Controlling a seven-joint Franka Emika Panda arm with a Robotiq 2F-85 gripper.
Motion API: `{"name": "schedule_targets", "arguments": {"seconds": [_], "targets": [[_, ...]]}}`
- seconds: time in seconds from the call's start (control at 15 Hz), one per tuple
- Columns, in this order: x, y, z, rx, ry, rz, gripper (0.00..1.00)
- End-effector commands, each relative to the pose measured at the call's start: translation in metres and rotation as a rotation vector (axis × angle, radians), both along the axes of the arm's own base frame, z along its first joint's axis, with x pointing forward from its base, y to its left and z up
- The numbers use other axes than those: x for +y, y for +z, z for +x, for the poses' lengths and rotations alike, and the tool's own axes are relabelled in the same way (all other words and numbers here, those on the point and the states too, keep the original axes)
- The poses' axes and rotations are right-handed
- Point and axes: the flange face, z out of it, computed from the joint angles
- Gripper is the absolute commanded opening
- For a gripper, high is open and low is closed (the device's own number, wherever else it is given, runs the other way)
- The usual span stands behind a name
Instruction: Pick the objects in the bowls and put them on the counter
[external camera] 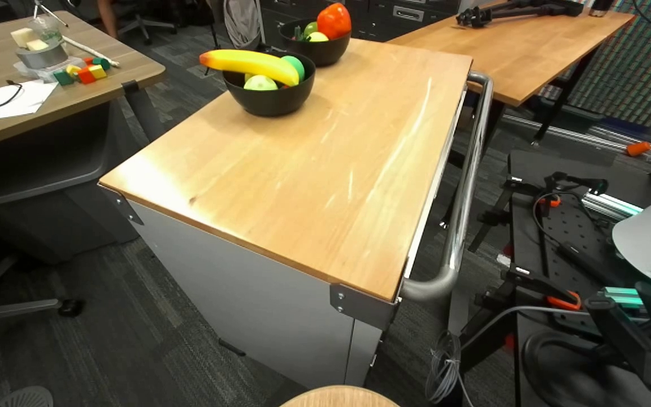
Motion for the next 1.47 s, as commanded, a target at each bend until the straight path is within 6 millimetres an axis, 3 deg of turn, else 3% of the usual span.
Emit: {"name": "schedule_targets", "arguments": {"seconds": [0.0,0.2,0.4,1.0,1.13,1.2,1.4], "targets": [[-0.004,-0.003,0.003,0.007,0.004,0.012,1.00],[-0.002,-0.008,0.009,-0.046,0.007,-0.020,1.00],[-0.006,-0.030,0.037,-0.170,0.005,-0.004,1.00],[0.015,-0.157,0.159,-0.119,0.001,0.103,1.00],[0.023,-0.155,0.159,-0.058,0.029,0.161,1.00],[0.019,-0.170,0.149,-0.078,0.009,0.117,1.00],[0.026,-0.170,0.158,-0.056,0.016,0.143,1.00]]}}
